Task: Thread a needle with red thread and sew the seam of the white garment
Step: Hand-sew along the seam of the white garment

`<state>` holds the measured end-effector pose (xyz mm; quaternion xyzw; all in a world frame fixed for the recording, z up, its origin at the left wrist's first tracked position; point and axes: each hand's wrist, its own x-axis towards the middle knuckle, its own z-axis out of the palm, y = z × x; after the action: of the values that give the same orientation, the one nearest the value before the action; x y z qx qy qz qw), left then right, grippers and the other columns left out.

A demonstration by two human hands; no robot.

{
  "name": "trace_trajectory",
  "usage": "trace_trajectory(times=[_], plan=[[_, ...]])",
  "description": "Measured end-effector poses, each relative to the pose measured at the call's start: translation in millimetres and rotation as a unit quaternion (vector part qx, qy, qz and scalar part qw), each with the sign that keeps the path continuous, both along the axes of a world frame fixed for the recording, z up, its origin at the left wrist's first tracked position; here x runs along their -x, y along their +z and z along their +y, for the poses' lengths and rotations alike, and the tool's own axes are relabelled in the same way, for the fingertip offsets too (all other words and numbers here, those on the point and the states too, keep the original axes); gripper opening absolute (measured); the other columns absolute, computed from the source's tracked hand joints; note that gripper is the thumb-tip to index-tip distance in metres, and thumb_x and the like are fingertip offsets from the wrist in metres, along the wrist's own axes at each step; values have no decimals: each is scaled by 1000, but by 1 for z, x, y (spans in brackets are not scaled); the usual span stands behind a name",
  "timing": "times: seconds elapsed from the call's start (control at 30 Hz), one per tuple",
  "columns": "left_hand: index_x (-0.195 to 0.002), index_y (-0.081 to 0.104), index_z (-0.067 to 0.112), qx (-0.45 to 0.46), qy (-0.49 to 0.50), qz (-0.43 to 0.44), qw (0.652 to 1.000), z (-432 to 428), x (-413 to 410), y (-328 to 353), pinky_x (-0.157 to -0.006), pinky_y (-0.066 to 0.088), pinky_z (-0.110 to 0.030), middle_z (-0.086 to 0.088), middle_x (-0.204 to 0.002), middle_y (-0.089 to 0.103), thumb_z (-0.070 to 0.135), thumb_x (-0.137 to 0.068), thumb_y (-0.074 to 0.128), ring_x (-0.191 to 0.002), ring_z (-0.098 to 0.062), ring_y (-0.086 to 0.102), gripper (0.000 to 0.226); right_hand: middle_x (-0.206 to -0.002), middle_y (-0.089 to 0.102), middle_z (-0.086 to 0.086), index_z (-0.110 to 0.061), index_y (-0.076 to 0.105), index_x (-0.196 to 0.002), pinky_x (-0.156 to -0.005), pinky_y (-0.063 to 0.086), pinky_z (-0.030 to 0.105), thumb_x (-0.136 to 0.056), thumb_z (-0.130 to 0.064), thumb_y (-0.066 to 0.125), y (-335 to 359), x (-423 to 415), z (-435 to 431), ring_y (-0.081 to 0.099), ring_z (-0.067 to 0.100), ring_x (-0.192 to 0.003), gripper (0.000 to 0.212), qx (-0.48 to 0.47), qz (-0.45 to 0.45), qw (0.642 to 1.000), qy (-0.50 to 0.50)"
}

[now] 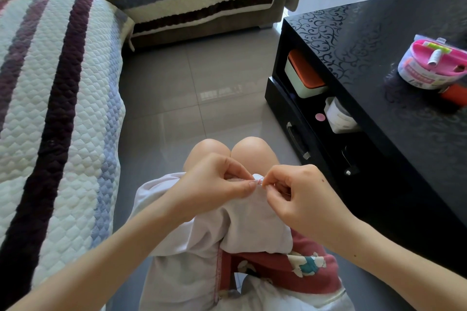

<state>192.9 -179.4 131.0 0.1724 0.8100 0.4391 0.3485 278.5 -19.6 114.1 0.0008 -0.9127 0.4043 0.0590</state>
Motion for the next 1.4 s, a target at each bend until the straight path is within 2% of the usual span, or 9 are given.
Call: trace_trajectory(times=[0.2, 0.33, 0.57, 0.67, 0.77, 0.97, 1.13, 1.27, 1.4], plan=[[-82, 78, 16, 7, 16, -49, 999, -2, 2, 1, -58, 38, -11, 3, -72, 72, 30, -84, 73, -64, 2, 56, 15, -45, 47, -16, -14, 68, -70, -45, 31, 13, -79, -12, 58, 3, -2, 5, 44, 6, -43, 13, 56, -14, 998, -13], [-83, 78, 16, -5, 15, -91, 996, -3, 3, 1, -73, 40, -33, -18, -94, 71, 43, -70, 73, -78, -14, 56, 29, -47, 49, -6, -12, 69, -69, -46, 32, 16, -83, -4, 61, 5, -2, 8, 41, 5, -43, 18, 116, -44, 992, -14], [-89, 77, 11, -18, 17, -108, 994, -5, 4, 0, -92, 50, -43, -11, -95, 75, 28, -82, 75, -89, -14, 66, 18, -63, 59, 28, -6, 72, -72, -49, 32, 20, -85, 8, 59, 9, 0, 15, 44, 17, -52, 22, 228, -109, 967, -17], [-93, 75, 5, -46, 14, -136, 990, -7, 5, -1, -88, 51, -28, -11, -97, 74, 17, -87, 69, -88, -10, 66, 15, -61, 67, 12, 1, 71, -74, -54, 41, 13, -84, 13, 57, 10, 2, 19, 58, 6, -55, 21, 295, -135, 945, -24], [-96, 74, 3, -67, 7, -165, 984, -8, 7, -2, -85, 50, -26, -14, -100, 73, 17, -87, 70, -88, -12, 66, 17, -51, 61, -6, 7, 67, -80, -45, 38, 7, -85, 16, 53, 11, 4, 24, 52, -2, -42, 17, 353, -181, 918, -15], [-99, 72, -1, -88, -6, -204, 975, -8, 8, -3, -79, 51, -23, -10, -92, 72, 14, -89, 64, -84, -12, 66, 19, -65, 67, 0, -10, 75, -73, -46, 21, 20, -75, -6, 64, 5, 9, 32, 32, 7, -47, 12, 355, -230, 906, 19], [-93, 72, -1, -127, 1, -264, 956, -7, 10, -5, -68, 53, -19, -8, -84, 71, 18, -79, 65, -75, -11, 66, 24, -58, 62, -6, -3, 69, -78, -46, 27, 14, -80, 1, 63, 2, 10, 33, 38, 2, -45, 7, 381, -231, 894, 47], [-87, 73, 4, -149, -5, -321, 935, -8, 10, -6, -58, 52, -18, -6, -76, 71, 15, -84, 69, -65, -9, 66, 12, -62, 60, -5, -8, 66, -81, -49, 32, 13, -80, -10, 68, -2, 9, 24, 45, 0, -50, 3, 408, -212, 886, 65], [-78, 75, 6, -154, 18, -324, 933, -10, 12, -8, -56, 52, -19, -6, -72, 70, 13, -83, 68, -62, -9, 66, 10, -61, 51, 0, -8, 56, -91, -49, 33, 19, -85, -18, 61, -9, 9, 16, 43, 11, -53, 12, 404, -204, 889, 74]])
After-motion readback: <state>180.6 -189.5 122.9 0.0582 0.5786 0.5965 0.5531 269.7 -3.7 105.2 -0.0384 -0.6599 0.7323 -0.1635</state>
